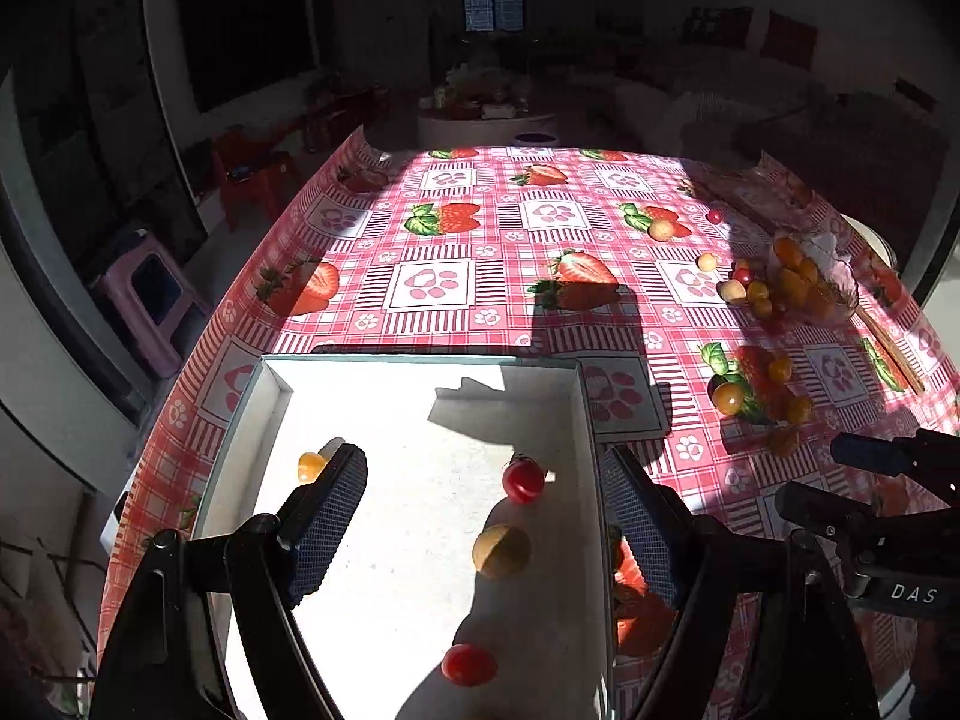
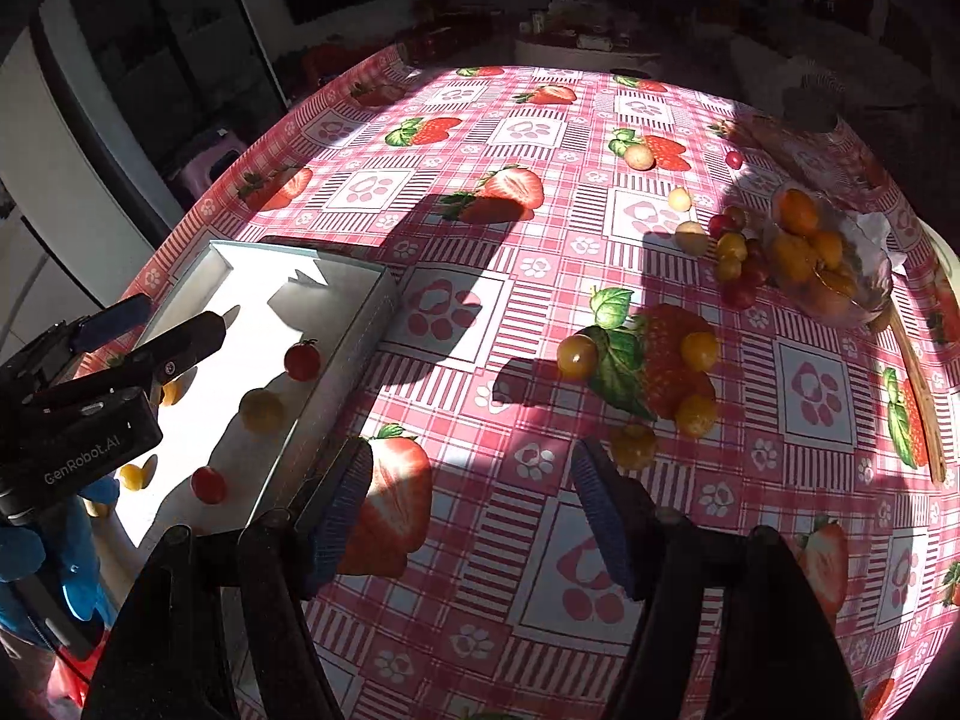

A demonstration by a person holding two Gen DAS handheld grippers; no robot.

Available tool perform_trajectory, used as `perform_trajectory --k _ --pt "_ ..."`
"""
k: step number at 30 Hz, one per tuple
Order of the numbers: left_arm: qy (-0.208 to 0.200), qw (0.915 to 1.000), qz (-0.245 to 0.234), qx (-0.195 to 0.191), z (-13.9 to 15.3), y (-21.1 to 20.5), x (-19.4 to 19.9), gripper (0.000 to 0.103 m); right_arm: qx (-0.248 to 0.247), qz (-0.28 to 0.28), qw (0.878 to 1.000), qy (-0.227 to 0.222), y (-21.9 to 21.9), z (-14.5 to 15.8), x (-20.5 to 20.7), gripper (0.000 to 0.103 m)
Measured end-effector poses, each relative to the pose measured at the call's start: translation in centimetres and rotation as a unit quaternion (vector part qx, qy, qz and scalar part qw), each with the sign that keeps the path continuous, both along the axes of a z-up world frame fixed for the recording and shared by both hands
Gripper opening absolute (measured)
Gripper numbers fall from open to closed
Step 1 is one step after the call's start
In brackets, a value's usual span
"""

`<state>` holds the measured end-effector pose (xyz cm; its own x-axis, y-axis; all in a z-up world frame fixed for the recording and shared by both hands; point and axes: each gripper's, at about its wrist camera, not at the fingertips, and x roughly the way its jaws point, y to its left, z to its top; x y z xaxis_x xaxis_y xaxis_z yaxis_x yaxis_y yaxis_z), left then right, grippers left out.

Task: Organize fruits
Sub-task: 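Move both grippers back from the tray toward the fruit on the tablecloth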

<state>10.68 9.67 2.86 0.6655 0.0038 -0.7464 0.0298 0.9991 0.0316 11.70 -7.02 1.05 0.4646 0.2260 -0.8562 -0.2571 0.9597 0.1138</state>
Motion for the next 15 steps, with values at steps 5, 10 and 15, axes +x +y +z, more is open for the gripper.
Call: perform_trajectory --k 5,10,15 --pt "0.005 0.9990 -0.042 0.010 -0.5 -5.1 0.1 0.082 0.000 -0.055 0.998 0.013 -5.8 -1.1 -0.5 0.073" --pt "0.023 0.9975 -0.063 0.023 -2.3 -8.8 0.9 0.082 -0.003 -0.086 0.996 0.016 -9.6 -2.1 -0.7 0.073" --pt "0.035 0.9965 -0.063 0.041 -4.2 -10.5 1.8 0.082 -0.010 -0.092 0.996 0.014 -11.0 -3.2 -0.7 0.073"
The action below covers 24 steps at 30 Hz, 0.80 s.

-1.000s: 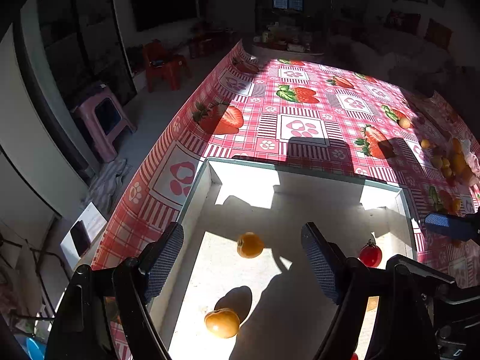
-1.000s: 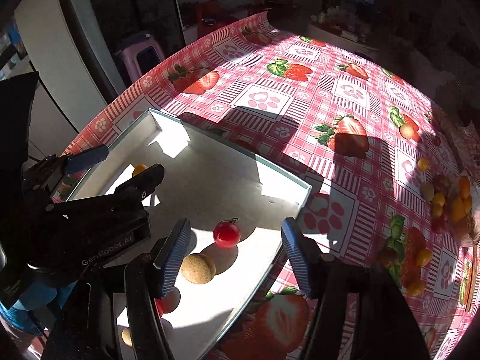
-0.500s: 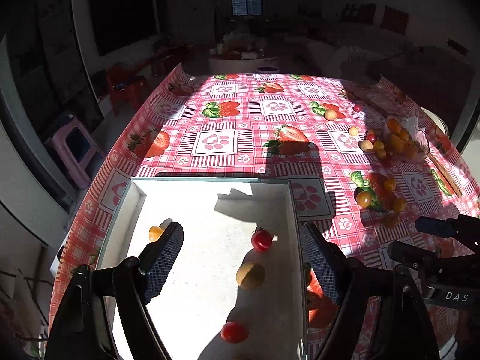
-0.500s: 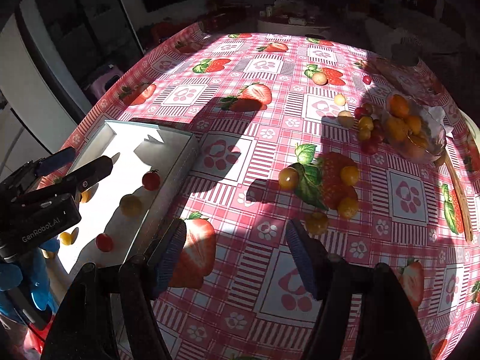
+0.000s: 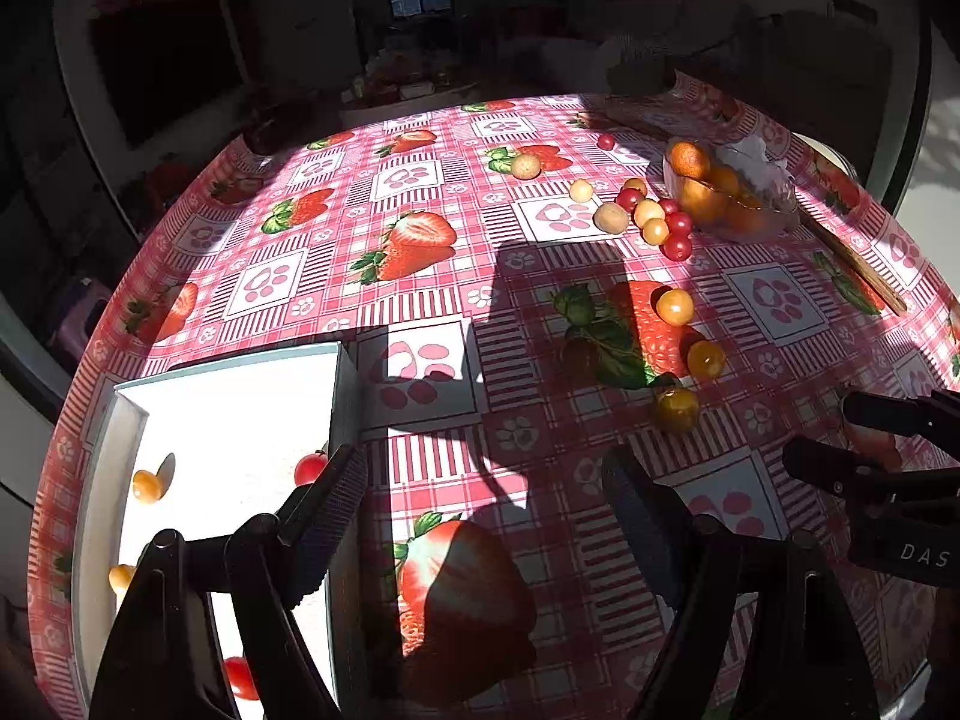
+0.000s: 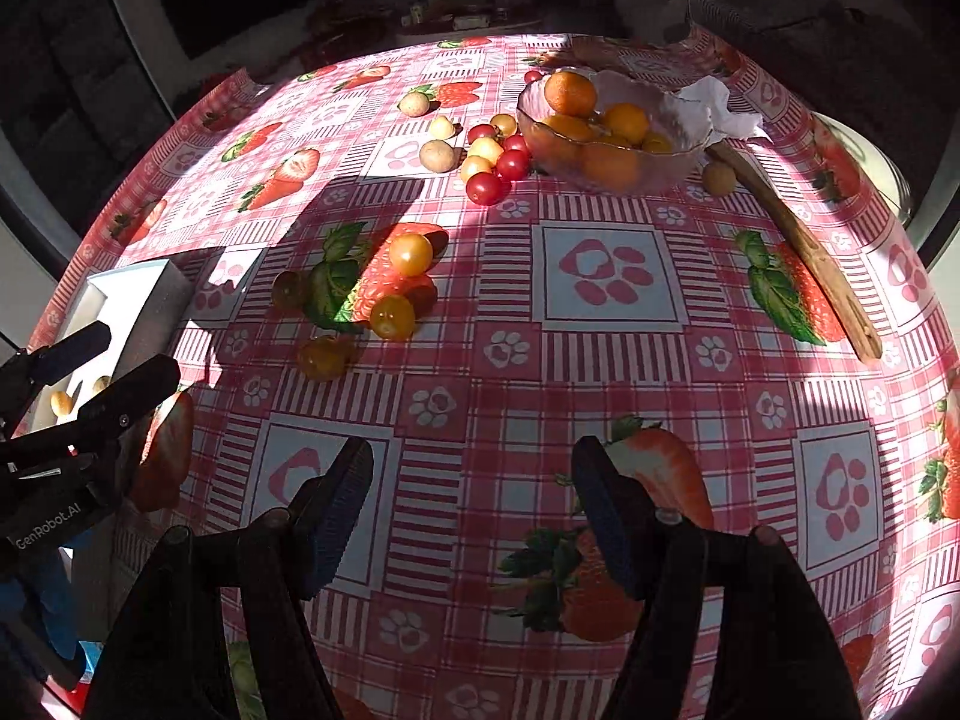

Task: Organize fruits
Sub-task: 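Move both grippers back from the tray toward the fruit on the tablecloth, then grasp a yellow cherry tomato with the right gripper while the left gripper grasps another yellow tomato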

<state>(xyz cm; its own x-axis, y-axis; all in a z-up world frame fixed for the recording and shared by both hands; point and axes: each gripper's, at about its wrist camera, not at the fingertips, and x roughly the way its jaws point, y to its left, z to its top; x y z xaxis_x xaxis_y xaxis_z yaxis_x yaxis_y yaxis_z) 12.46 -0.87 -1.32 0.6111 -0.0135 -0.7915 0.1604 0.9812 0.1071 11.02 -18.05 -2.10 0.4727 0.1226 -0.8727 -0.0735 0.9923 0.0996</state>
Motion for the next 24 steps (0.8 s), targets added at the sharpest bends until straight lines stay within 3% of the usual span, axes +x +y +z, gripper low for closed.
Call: perform_trajectory --k 17,24 --pt "-0.004 0.9998 -0.020 0.008 -2.9 -1.9 4.4 0.082 -0.039 0.054 0.997 -0.041 2.6 -1.3 3.0 0.072" --pt "-0.015 0.9993 -0.033 0.006 -3.0 -2.5 5.9 0.082 -0.053 0.072 0.994 -0.058 3.2 -1.4 4.3 0.066"
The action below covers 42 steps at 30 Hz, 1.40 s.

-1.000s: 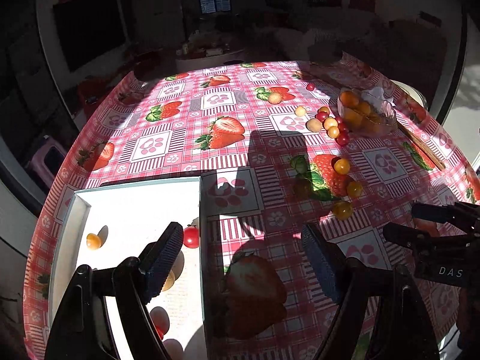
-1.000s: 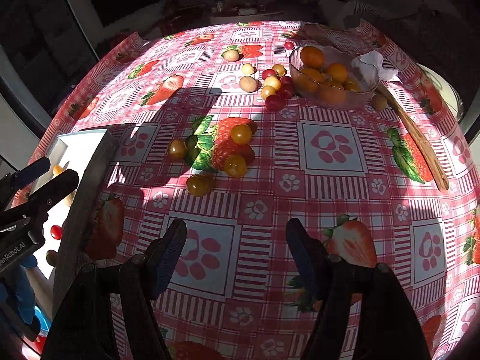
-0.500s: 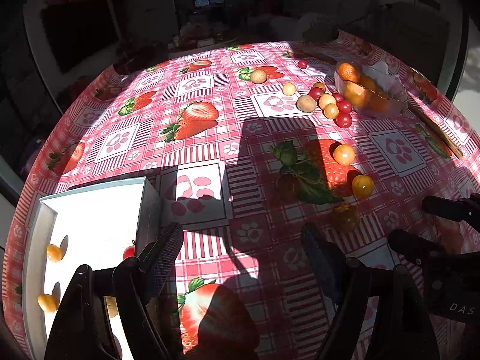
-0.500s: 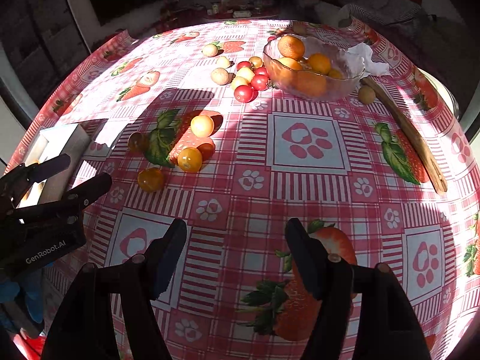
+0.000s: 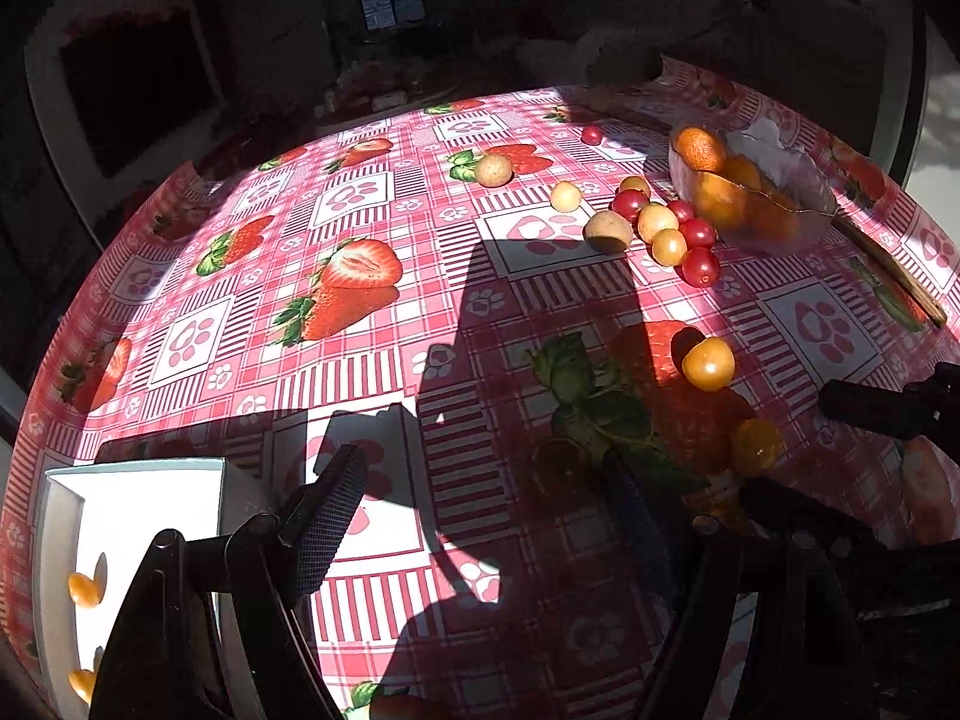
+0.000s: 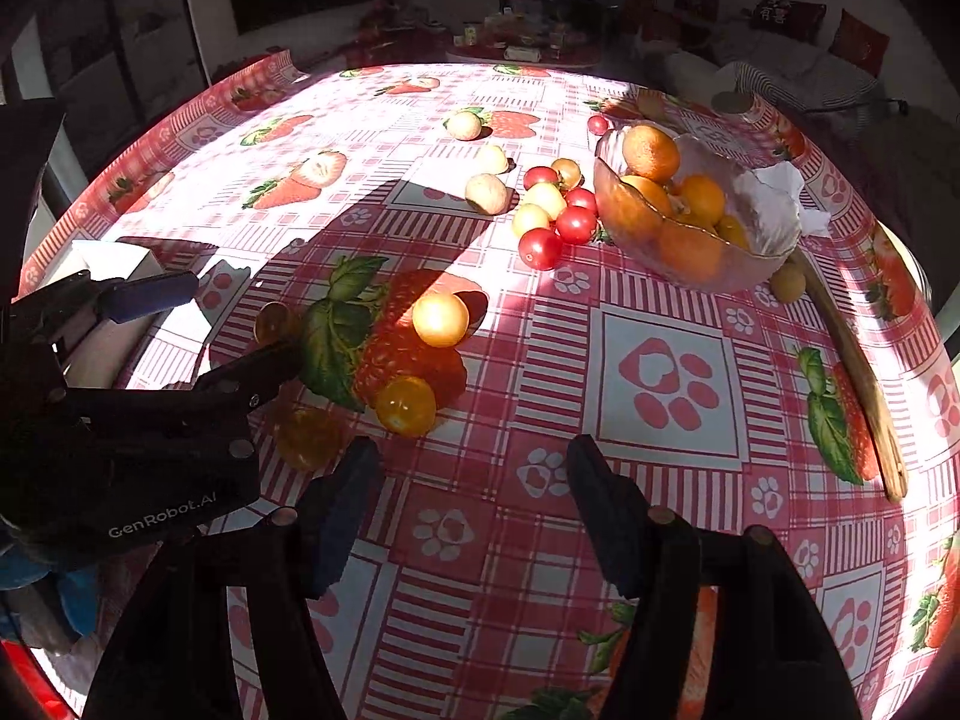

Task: Organize fruits
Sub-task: 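Grasp a yellow cherry tomato with the right gripper while the left gripper grasps another yellow tomato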

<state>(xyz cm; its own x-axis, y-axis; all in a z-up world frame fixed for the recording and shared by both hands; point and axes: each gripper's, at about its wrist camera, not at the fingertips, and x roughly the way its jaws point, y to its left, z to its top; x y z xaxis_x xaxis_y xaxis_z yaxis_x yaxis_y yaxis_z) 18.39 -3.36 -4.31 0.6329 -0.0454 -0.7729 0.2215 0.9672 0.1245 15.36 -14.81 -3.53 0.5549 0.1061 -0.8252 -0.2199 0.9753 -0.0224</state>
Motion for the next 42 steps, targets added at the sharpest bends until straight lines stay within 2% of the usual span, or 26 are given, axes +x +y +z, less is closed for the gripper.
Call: perform_trajectory --k 2,3,5,7,9,10,12,14,24,26,28,35,38,42 --pt "0.000 1.0000 -0.001 -0.004 0.0 0.0 0.3 0.080 0.003 0.005 1.000 -0.004 0.1 0.0 0.3 0.061" --pt "0.002 0.9999 -0.003 -0.010 0.0 0.0 0.5 0.073 0.006 0.009 1.000 -0.005 0.2 0.1 0.5 0.058" --pt "0.004 0.9998 -0.004 -0.018 0.0 0.0 0.5 0.066 0.014 0.020 1.000 -0.006 0.4 0.1 0.6 0.051" --pt "0.006 0.9997 -0.005 -0.025 0.0 -0.1 0.4 0.062 0.021 0.034 0.999 -0.006 0.9 0.2 0.7 0.034" --pt "0.014 0.9989 -0.012 -0.043 0.0 -0.2 0.3 0.045 0.019 0.044 0.999 -0.005 1.5 0.2 0.7 0.026" --pt "0.017 0.9986 -0.015 -0.049 0.0 -0.2 0.2 0.040 0.018 0.046 0.999 -0.006 1.8 0.2 0.7 0.021" --pt "0.019 0.9983 -0.021 -0.050 0.1 -0.6 0.0 0.028 0.022 0.046 0.999 -0.005 1.9 0.1 0.8 0.020" --pt "0.019 0.9982 -0.027 -0.051 0.1 -0.8 -0.3 0.023 0.033 0.045 0.998 -0.002 1.6 0.1 0.8 0.019" --pt "0.023 0.9975 -0.025 -0.062 0.2 -0.3 -0.8 0.023 0.082 0.033 0.996 0.016 0.7 0.1 1.8 0.019" --pt "0.024 0.9973 -0.024 -0.065 0.3 0.0 -1.1 0.023 0.087 0.030 0.996 0.017 0.5 0.2 1.6 0.017" --pt "0.027 0.9970 -0.023 -0.068 0.3 0.1 -1.4 0.023 0.094 0.027 0.995 0.018 0.2 0.2 1.1 0.010" --pt "0.026 0.9969 -0.018 -0.072 0.3 0.5 -2.3 0.023 0.087 0.028 0.995 0.028 -0.2 0.4 -0.1 0.010" --pt "0.027 0.9969 -0.016 -0.073 0.3 0.5 -2.3 0.023 0.105 0.025 0.994 0.034 -0.5 0.3 0.2 0.012" --pt "0.024 0.9971 -0.018 -0.070 0.2 0.6 -2.3 0.023 0.113 0.019 0.993 0.030 -0.6 0.4 0.9 0.021"
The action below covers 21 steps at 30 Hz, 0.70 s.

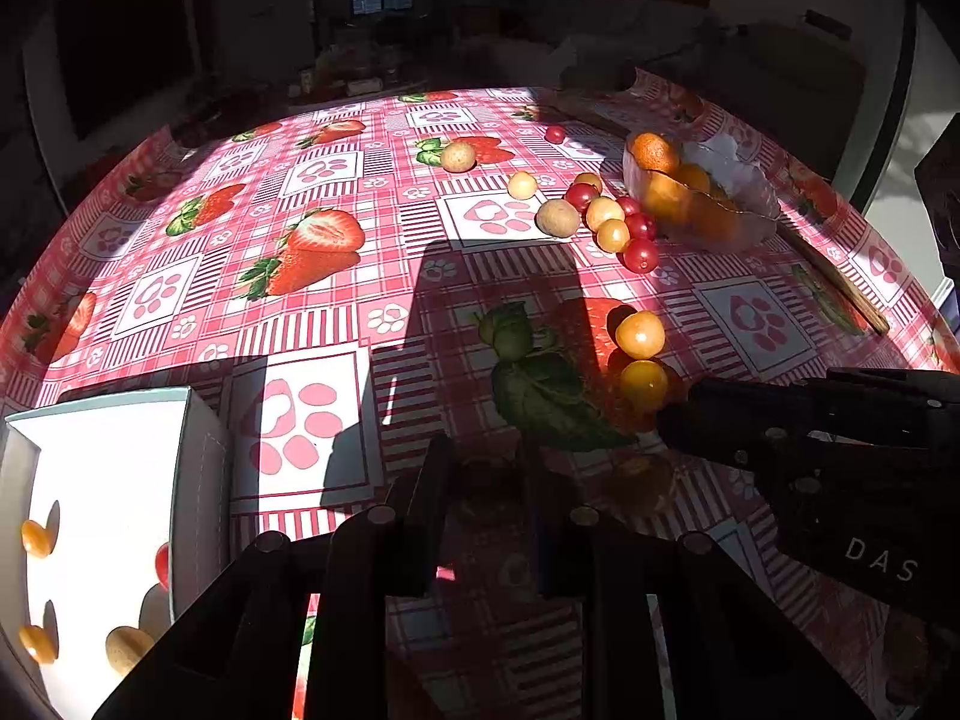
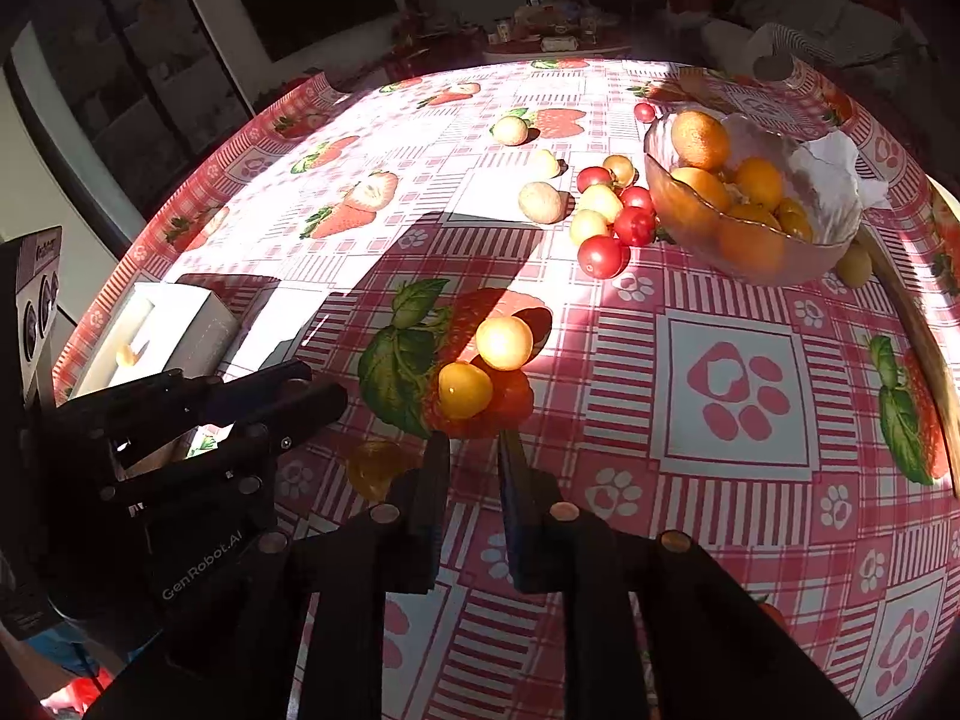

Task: Organize fruits
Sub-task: 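Grasp a yellow cherry tomato with the right gripper while the left gripper grasps another yellow tomato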

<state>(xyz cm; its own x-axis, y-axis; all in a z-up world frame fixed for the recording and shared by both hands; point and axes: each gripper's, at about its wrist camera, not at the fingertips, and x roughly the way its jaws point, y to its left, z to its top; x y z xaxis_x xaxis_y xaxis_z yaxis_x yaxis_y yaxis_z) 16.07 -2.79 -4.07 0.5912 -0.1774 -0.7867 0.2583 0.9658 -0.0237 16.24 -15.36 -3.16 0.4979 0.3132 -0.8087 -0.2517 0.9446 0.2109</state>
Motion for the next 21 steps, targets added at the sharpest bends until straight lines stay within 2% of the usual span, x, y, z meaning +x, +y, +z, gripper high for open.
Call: perform_trajectory --k 5,16,17,18,19,21 --pt "-0.001 1.0000 0.001 -0.001 0.0 0.1 0.0 0.023 0.019 0.002 1.000 0.006 0.5 -0.2 1.2 0.022" --pt "-0.001 1.0000 0.001 -0.002 0.0 0.1 -0.1 0.023 0.026 -0.008 1.000 0.014 1.6 -0.3 3.1 0.024" --pt "-0.001 1.0000 0.001 -0.003 0.0 0.1 -0.1 0.023 0.023 -0.010 1.000 0.013 1.6 -0.2 3.3 0.026" --pt "-0.001 1.0000 0.001 -0.003 0.0 0.1 -0.1 0.023 0.019 -0.013 1.000 0.011 1.7 -0.2 3.5 0.034" --pt "-0.001 1.0000 0.002 -0.003 0.0 0.1 -0.1 0.023 0.017 -0.015 1.000 0.009 1.7 -0.1 3.6 0.046" --pt "-0.001 1.0000 0.001 -0.003 0.0 0.1 -0.1 0.023 0.007 -0.025 1.000 -0.001 1.8 0.1 3.9 0.058"
